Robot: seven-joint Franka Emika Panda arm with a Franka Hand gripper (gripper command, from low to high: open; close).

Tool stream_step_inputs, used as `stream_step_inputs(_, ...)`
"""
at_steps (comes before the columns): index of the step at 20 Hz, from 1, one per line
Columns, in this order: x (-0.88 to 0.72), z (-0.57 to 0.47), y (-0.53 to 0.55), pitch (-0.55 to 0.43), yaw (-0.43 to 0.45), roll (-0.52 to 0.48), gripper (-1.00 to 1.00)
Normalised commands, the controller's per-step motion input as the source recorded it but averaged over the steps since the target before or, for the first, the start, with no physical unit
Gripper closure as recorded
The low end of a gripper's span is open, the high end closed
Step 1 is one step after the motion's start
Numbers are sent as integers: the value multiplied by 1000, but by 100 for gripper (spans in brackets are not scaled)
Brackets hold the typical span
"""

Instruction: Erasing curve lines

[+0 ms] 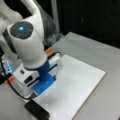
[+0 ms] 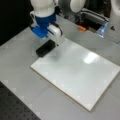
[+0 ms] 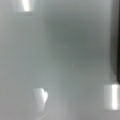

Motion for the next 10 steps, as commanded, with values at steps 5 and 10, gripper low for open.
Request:
stream_step_inputs(5, -97, -49, 404, -10, -74, -86, -100)
stream_step_inputs(10, -122, -23, 149, -1, -13, -143, -100)
